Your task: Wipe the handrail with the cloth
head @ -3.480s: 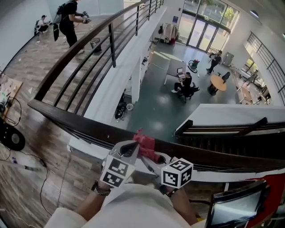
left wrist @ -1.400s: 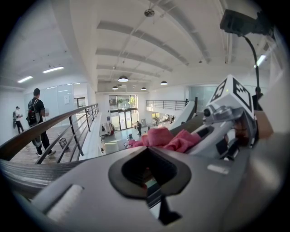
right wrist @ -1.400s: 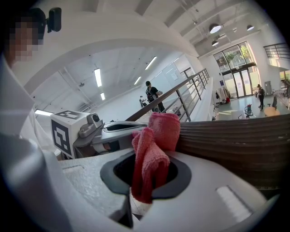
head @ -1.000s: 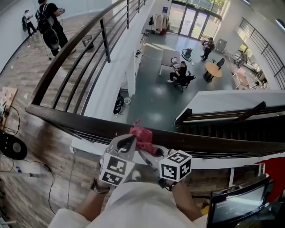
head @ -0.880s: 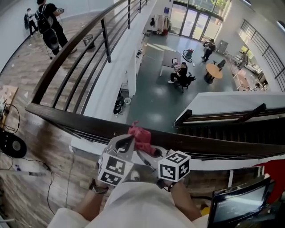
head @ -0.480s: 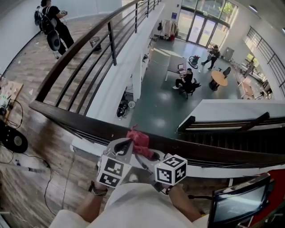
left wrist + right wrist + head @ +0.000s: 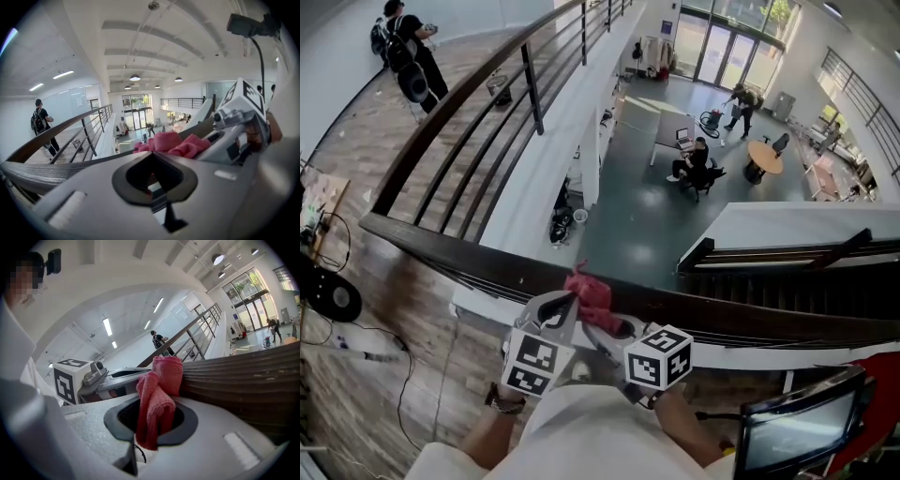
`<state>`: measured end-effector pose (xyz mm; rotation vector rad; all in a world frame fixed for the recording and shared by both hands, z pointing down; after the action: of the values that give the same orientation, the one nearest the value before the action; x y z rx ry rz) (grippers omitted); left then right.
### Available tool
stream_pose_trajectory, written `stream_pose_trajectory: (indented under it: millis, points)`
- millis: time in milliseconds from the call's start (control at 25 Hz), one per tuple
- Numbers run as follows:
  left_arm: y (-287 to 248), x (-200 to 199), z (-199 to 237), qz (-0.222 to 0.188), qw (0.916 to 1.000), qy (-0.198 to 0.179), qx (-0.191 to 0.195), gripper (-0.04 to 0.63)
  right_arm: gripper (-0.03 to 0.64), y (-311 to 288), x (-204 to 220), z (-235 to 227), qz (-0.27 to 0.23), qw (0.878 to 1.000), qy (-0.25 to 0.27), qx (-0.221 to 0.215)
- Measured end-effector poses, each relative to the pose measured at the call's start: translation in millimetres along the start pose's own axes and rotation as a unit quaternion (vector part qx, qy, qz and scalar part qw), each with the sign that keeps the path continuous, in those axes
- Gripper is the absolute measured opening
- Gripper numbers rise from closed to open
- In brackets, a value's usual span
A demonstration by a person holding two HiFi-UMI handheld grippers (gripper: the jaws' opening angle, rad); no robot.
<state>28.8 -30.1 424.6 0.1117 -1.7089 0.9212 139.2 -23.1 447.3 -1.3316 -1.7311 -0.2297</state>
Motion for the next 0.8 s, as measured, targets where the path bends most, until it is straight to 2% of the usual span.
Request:
stream_pose_trajectory:
  millis: [400,600,800]
  points:
    - [-10,-9,-20,0.010,0.9999,-0.005,0.007,0.003,0.061,20,4,-11,-0.004,1.000,-0.013,-0.001]
    - [-14,-9,-30,0.010,0.9999,-0.002,0.010,0.003,0.061,29,8,-15,0.004,1.000,0.014,0.010]
    - [-17,-10,-37,0.008,0.9999,0.002,0.012,0.003,0.061,36,11,-19,0.008,1.000,0.015,0.007]
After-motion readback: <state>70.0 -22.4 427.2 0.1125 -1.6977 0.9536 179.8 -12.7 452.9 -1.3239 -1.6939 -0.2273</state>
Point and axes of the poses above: the fingertips, and each gripper's own axes: y backward along the fingers, z to its left, x out of its underside, the point moved 7 cm from there along y, backward along the fingers, and after that the axes turned 4 degrees about x, right-handed, at the moved point
